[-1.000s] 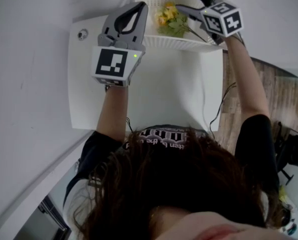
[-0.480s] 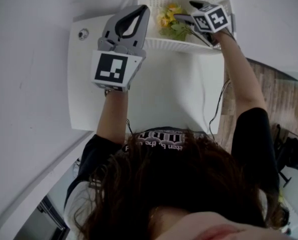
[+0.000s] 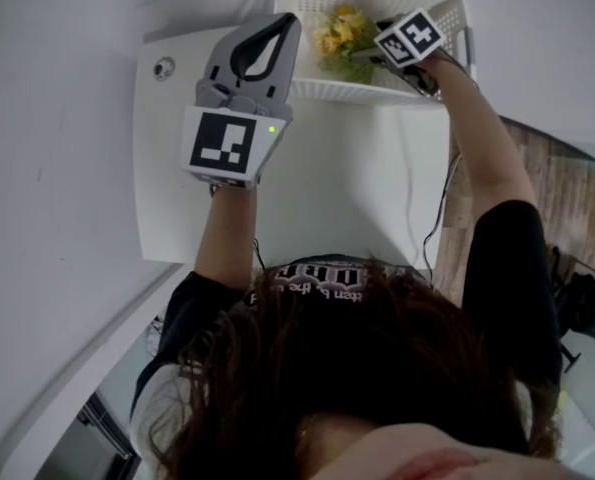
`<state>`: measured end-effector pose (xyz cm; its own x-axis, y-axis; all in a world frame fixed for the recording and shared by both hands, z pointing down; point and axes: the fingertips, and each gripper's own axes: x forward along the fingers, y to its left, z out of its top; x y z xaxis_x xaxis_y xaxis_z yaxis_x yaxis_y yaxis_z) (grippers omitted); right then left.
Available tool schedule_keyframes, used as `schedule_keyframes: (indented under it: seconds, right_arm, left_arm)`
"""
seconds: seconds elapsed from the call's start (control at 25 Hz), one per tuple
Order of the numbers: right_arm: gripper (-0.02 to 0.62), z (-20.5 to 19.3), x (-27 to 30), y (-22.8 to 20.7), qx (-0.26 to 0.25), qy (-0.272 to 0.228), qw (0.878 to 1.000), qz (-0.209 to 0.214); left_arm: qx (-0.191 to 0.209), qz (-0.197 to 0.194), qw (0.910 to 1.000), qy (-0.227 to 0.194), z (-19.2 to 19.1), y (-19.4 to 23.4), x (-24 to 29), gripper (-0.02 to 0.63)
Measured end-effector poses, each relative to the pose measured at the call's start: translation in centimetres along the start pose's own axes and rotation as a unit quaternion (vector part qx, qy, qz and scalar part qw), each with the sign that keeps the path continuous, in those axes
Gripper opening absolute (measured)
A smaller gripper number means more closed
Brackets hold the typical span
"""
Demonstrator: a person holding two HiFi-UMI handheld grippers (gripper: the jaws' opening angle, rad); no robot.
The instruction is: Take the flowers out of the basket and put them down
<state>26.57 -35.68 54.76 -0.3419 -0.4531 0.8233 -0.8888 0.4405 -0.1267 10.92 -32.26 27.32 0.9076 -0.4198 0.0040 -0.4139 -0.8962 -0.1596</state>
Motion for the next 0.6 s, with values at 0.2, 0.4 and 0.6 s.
schedule_keyframes:
  seconds: [0.2,0.4,0.6]
  right_arm:
    - [0.431,-1.7,1.2,0.2,-0.001,0.033,0.999,0.003]
    - [0.428,-3.0,2.3,1.2,-0.024,0.064,0.997,0.023]
    - [0.269,-2.4,1.9,1.6,-0.058,0.067,0.996,0.031]
  left_arm:
    - [-0.001,0.000,1.0000,0.000,-0.1,0.2,0.0,-0.003]
    - [-0.008,0.002,1.0000,0.005,-0.6,0.3,0.1,-0.003]
    - [-0.006,0.001,0.9999,0.012,-1.0,0.2,0.0,-0.003]
